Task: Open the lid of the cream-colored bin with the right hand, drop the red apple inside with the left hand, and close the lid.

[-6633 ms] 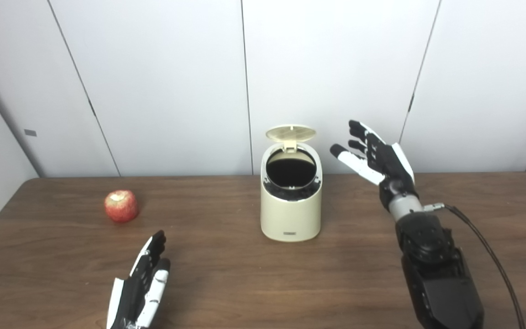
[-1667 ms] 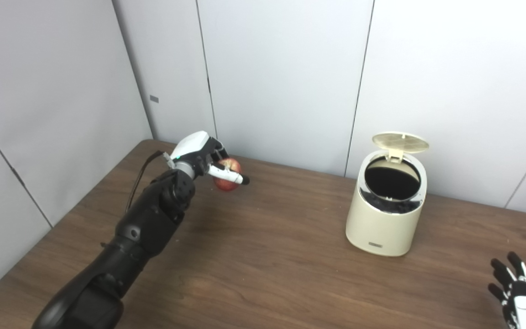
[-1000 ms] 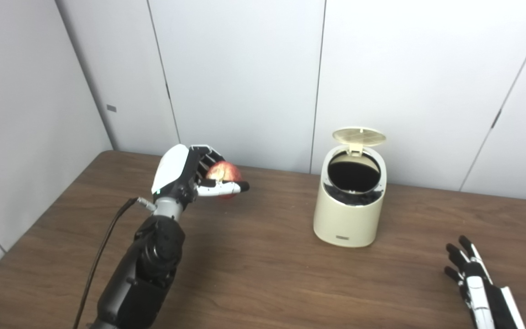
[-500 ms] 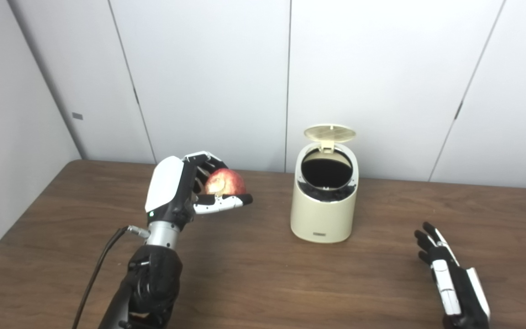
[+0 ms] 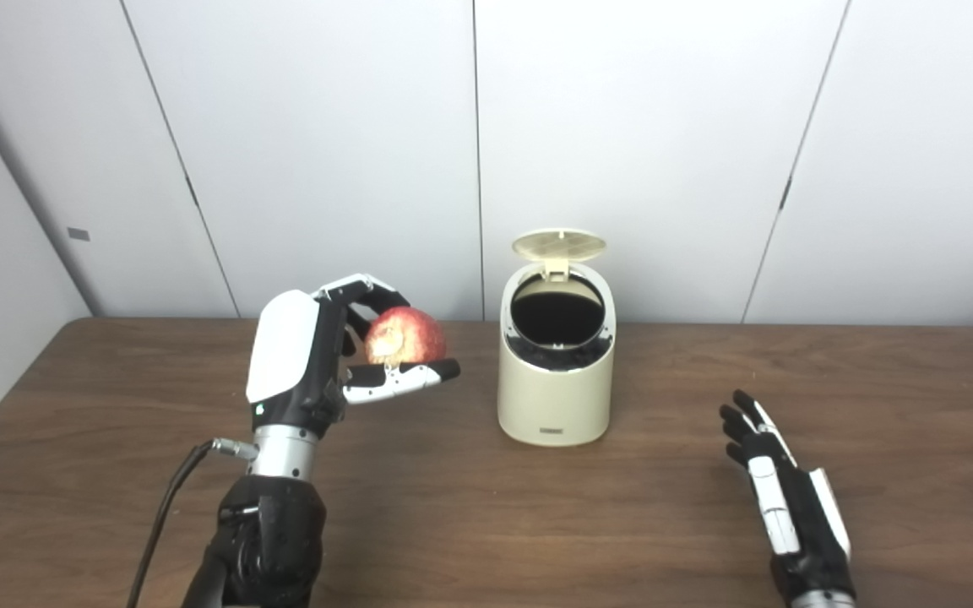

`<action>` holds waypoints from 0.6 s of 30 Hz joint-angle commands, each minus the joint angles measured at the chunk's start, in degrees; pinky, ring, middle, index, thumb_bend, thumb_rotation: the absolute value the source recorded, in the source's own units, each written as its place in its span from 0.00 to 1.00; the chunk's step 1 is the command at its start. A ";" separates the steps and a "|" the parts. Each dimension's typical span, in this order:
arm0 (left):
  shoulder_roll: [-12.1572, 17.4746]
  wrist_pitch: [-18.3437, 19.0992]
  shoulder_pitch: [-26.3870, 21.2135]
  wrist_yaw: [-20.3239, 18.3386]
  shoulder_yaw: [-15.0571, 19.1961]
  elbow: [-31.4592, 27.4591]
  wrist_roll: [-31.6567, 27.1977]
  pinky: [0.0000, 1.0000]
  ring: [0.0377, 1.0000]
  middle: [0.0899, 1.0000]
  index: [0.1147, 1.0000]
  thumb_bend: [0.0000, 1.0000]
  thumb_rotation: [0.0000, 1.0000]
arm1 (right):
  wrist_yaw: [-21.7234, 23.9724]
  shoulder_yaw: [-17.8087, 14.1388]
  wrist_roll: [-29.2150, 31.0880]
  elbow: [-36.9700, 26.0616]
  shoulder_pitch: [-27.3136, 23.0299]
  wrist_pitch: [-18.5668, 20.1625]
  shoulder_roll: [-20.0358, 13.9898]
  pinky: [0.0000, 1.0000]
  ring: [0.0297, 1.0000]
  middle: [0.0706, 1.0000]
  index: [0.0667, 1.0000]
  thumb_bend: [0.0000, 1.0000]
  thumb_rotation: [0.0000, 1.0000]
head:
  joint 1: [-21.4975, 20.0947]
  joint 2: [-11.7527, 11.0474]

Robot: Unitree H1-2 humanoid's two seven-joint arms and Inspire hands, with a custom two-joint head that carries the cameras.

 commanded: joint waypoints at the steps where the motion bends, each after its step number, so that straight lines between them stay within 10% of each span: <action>1: -0.12 -2.49 -3.87 0.81 -0.07 -0.12 -0.38 0.32 0.41 0.51 0.42 0.47 0.00 | -0.49 0.29 -0.08 -2.51 -1.67 -0.90 0.66 0.91 0.91 0.89 0.92 0.59 1.00 | -0.57 0.17; 18: -6.56 -6.11 -11.17 3.93 -1.99 9.14 -0.02 0.36 0.40 0.51 0.42 0.47 0.00 | -1.09 0.52 0.02 -2.20 -2.36 -0.96 1.18 0.91 0.92 0.90 0.93 0.60 1.00 | -1.25 0.35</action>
